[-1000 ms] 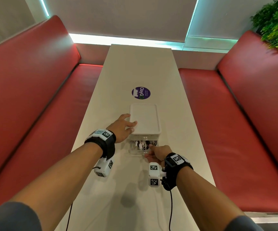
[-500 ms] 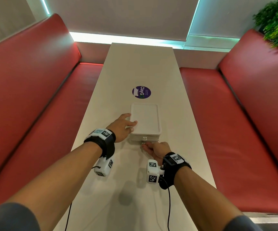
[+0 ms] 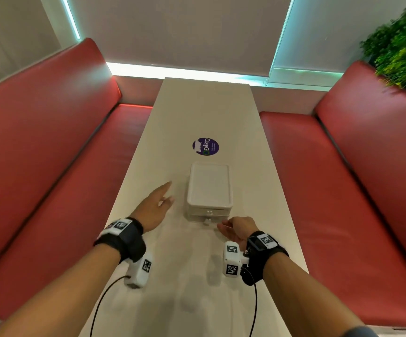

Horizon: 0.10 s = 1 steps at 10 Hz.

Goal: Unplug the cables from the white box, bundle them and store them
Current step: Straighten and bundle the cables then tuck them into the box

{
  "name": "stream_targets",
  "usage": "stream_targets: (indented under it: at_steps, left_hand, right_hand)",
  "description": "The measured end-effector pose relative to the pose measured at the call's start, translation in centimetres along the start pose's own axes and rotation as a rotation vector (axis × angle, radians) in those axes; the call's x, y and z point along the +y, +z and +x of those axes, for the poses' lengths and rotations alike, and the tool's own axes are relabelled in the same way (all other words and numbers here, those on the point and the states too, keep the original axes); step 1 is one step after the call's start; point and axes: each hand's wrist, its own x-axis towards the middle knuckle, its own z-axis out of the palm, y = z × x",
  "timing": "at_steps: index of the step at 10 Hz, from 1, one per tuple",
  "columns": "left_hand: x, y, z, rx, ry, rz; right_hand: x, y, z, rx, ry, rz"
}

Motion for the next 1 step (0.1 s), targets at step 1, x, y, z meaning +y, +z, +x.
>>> stream_targets:
  at_steps: [1]
  left_hand:
    - [-5.61, -3.31, -5.89, 0.359, -0.238, -0.169]
  right_hand:
    - [0.86, -1.98, -0.64, 0.069, -0.032, 0.003]
